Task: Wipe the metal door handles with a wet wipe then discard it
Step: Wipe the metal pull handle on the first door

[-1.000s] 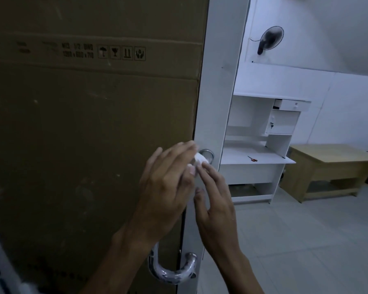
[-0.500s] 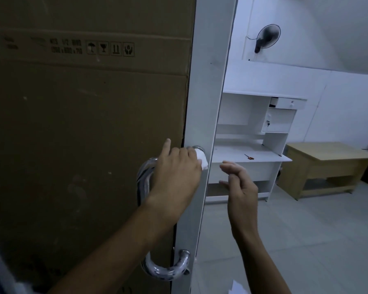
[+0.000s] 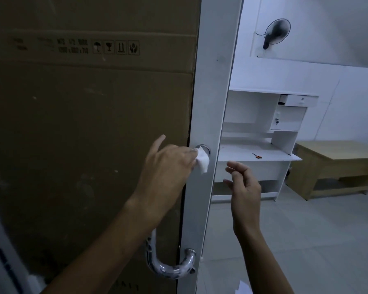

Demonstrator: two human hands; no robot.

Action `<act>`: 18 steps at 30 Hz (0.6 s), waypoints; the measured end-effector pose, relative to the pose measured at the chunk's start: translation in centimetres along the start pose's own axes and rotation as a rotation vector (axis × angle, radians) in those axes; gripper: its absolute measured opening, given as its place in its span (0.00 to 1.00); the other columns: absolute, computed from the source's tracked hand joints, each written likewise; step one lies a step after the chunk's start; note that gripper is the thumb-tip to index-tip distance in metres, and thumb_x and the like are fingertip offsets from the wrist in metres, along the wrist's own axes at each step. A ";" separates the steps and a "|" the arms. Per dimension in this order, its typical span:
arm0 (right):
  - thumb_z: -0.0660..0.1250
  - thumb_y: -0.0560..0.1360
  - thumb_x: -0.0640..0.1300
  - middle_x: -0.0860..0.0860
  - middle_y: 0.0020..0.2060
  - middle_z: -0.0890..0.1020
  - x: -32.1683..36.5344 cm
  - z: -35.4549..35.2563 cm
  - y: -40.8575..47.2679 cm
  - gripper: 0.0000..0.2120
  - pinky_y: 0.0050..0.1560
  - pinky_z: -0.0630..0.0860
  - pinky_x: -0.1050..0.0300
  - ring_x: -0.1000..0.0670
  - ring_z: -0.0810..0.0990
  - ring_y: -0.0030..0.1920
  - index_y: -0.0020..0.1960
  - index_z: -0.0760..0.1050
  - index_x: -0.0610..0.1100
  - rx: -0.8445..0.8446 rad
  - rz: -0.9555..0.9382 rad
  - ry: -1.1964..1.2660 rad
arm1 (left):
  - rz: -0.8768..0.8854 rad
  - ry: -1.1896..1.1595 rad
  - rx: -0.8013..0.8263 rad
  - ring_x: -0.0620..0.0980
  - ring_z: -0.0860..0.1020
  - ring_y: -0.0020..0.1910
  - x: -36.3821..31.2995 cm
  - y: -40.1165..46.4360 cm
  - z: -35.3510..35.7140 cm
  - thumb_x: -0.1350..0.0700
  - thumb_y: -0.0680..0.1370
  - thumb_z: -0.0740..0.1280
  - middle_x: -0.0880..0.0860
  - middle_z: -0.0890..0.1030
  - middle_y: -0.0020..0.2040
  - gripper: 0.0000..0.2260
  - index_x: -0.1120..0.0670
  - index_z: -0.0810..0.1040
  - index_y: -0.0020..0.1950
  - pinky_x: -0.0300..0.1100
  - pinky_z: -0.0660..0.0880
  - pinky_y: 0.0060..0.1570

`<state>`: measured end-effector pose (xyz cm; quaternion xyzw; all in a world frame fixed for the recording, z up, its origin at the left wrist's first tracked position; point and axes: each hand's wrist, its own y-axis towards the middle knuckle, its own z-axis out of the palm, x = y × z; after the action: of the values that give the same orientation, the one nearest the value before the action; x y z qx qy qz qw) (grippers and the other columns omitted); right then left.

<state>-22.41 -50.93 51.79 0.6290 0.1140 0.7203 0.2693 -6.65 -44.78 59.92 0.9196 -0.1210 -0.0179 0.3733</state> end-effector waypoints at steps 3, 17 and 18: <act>0.57 0.82 0.39 0.62 0.51 0.81 -0.4 0.6 -0.1 0.13 0.50 0.78 0.64 0.62 0.79 0.54 0.57 0.77 0.53 0.043 -0.008 -0.020 | 0.031 -0.062 -0.030 0.50 0.82 0.55 0.5 -1.0 -0.1 0.59 0.69 0.77 0.53 0.84 0.55 0.18 0.55 0.82 0.58 0.55 0.62 0.70; 0.57 0.82 0.40 0.57 0.51 0.82 0.3 0.9 1.1 0.13 0.53 0.78 0.58 0.59 0.80 0.56 0.56 0.77 0.52 0.009 0.013 -0.004 | -0.033 0.294 0.144 0.58 0.77 0.58 -4.9 3.7 3.5 0.62 0.77 0.65 0.64 0.78 0.58 0.12 0.63 0.76 0.60 0.56 0.53 0.75; 0.57 0.82 0.40 0.59 0.50 0.82 0.5 0.8 1.2 0.12 0.51 0.78 0.60 0.60 0.80 0.55 0.55 0.77 0.53 0.006 0.011 -0.002 | -0.025 0.293 0.134 0.58 0.76 0.59 -5.0 3.8 3.6 0.62 0.77 0.65 0.64 0.78 0.59 0.13 0.64 0.76 0.60 0.55 0.53 0.75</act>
<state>-21.96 -51.81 52.98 0.6310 0.1125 0.7208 0.2638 -12.69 -48.68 59.63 0.9368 -0.0547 0.1198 0.3243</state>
